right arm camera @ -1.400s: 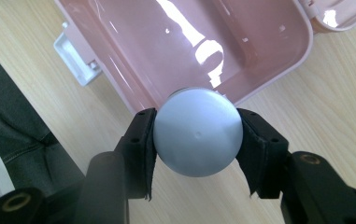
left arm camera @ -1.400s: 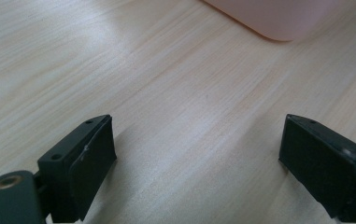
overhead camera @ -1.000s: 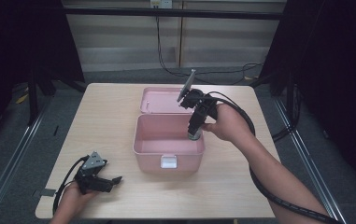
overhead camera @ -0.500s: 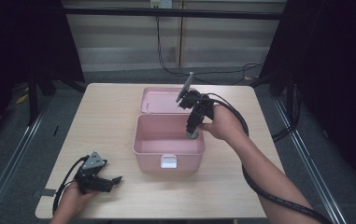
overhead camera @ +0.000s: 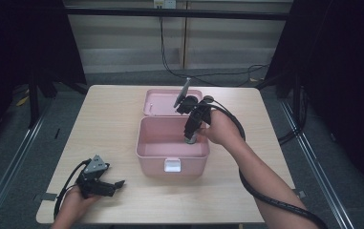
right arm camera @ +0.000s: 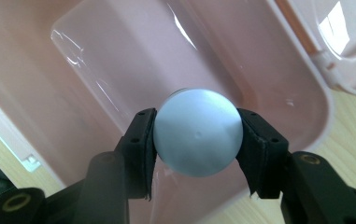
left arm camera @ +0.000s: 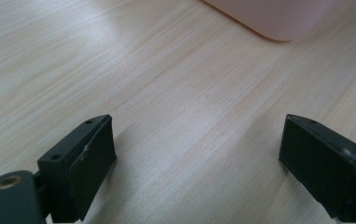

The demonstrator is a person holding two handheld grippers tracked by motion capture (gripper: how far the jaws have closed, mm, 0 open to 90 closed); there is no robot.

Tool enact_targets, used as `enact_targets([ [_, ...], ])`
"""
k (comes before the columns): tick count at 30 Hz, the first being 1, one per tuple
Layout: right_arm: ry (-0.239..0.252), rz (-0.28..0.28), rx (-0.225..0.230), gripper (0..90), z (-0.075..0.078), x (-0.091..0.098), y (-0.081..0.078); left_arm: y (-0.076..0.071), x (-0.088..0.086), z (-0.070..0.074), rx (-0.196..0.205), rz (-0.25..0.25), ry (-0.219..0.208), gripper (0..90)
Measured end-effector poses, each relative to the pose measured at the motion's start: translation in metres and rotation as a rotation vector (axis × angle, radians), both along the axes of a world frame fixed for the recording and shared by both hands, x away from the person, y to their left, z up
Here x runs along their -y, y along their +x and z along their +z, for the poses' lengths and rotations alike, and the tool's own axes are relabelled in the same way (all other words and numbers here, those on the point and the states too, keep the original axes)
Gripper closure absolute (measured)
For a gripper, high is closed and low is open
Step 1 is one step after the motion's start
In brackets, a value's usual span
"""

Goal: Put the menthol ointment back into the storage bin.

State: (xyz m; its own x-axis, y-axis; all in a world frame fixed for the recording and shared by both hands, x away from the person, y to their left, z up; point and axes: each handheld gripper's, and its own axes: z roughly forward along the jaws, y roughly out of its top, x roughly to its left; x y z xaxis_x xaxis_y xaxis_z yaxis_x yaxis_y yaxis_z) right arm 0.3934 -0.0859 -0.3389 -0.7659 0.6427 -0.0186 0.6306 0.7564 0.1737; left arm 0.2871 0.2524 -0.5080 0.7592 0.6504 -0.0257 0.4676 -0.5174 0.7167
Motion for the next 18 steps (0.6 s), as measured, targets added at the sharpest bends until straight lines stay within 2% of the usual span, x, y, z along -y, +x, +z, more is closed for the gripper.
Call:
enact_targets([
  [9,0.021,0.048,-0.005,51.0,-0.008,-0.025,-0.005,0.0,0.0,0.0,0.003,0.002,-0.001,10.1],
  [18,0.017,0.099,-0.015,51.0,-0.022,-0.053,-0.008,0.0,0.0,0.0,0.003,0.002,-0.001,10.1],
])
